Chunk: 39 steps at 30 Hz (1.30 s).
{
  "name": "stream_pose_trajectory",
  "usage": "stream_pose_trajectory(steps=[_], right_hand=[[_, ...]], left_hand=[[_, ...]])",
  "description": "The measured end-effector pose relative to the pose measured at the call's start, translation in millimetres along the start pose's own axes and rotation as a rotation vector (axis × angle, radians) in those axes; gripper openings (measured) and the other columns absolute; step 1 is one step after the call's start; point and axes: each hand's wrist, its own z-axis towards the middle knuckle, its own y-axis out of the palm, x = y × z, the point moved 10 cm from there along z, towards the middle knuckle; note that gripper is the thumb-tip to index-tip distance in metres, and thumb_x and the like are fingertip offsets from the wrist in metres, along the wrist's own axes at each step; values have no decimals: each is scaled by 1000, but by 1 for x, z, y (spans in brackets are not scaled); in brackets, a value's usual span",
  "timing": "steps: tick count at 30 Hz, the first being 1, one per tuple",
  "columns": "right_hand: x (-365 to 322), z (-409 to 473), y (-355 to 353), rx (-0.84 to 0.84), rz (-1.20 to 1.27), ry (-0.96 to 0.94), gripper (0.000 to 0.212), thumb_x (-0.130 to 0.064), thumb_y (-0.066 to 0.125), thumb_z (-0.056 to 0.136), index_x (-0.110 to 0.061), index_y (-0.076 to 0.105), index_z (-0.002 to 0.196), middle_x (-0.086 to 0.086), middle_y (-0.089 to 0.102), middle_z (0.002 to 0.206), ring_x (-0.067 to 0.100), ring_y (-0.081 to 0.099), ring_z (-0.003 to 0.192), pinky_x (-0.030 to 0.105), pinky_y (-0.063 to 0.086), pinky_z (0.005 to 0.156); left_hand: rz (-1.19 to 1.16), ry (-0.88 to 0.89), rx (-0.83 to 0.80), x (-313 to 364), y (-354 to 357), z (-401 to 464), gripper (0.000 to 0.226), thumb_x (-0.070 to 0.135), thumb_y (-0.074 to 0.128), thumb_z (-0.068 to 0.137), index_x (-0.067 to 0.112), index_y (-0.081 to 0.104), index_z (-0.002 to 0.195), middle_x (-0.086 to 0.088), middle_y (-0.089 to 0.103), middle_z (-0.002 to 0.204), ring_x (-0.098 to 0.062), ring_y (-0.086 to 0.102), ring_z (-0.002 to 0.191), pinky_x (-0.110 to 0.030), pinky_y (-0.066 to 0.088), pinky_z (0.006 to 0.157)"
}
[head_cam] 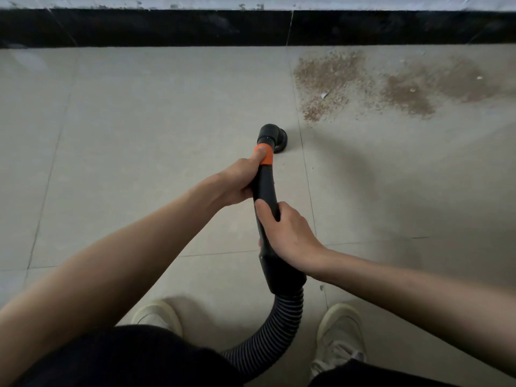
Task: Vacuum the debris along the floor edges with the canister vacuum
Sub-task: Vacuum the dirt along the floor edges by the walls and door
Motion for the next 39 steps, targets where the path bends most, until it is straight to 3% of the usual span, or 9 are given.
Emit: stream_pose_trajectory(steps=[5, 12, 15, 18, 21, 23, 27, 31, 39], right_hand=[[12, -2, -1, -22, 12, 20, 39, -54, 35, 98, -17, 46, 89, 10, 68, 92, 23, 65, 80, 29, 46, 63], [-12, 16, -2, -47, 152, -29, 39, -51, 40, 98, -16, 47, 84, 13, 70, 83, 26, 66, 73, 41, 54, 78], [-31, 33, 5, -94, 251, -6, 39, -50, 41, 99, -14, 49, 86, 11, 69, 73, 21, 65, 64, 34, 54, 71], [-57, 62, 10, -91, 360, 15, 46, -51, 43, 98, -8, 58, 98, 12, 72, 85, 24, 69, 76, 39, 57, 83], [-100, 87, 20, -128, 523, 93, 49, -53, 46, 97, -9, 61, 114, 11, 71, 107, 24, 69, 95, 41, 54, 93], [-137, 93, 31, -192, 629, 141, 49, -52, 46, 97, -9, 58, 116, 11, 71, 106, 25, 70, 95, 40, 54, 91], [-218, 82, 58, -325, 757, 181, 48, -50, 49, 97, -4, 56, 109, 10, 69, 90, 26, 69, 89, 40, 54, 88], [-308, 48, 75, -375, 815, 189, 40, -46, 49, 99, -7, 53, 108, 8, 65, 94, 19, 65, 83, 34, 51, 75], [-471, -66, 96, -453, 691, 188, 39, -48, 50, 98, -8, 50, 100, 8, 64, 92, 19, 64, 83, 37, 49, 84]], left_hand=[[43, -11, -22, -7, 11, 5, 47, 52, 37, 98, 7, 50, 87, -6, 55, 77, -15, 55, 66, -22, 49, 57], [-32, 47, -22, 18, -5, 6, 40, 45, 42, 98, 6, 51, 92, -8, 58, 87, -16, 59, 76, -22, 51, 61], [-64, 119, -11, 34, -30, 3, 36, 39, 47, 98, 4, 55, 95, -10, 59, 91, -19, 59, 80, -25, 52, 70], [-34, 192, -11, 48, -56, -8, 28, 26, 43, 101, 6, 61, 93, -6, 64, 80, -14, 59, 70, -19, 52, 64], [-39, 231, 14, 66, -96, -27, 26, 22, 43, 101, 5, 63, 103, -2, 67, 76, -10, 57, 65, -17, 48, 63], [-23, 255, 92, 82, -131, -45, 29, 22, 45, 100, 2, 61, 113, -8, 65, 90, -15, 58, 76, -21, 49, 70], [153, 301, 300, 117, -204, -99, 24, 23, 46, 99, 7, 63, 104, -8, 66, 94, -18, 61, 83, -32, 52, 83], [331, 267, 496, 134, -264, -178, 30, 29, 40, 101, 12, 64, 101, 2, 67, 88, -12, 61, 77, -28, 50, 74], [403, 204, 572, 154, -309, -375, 48, 72, 38, 84, 32, 56, 102, 5, 66, 95, -12, 62, 89, -27, 47, 82]])
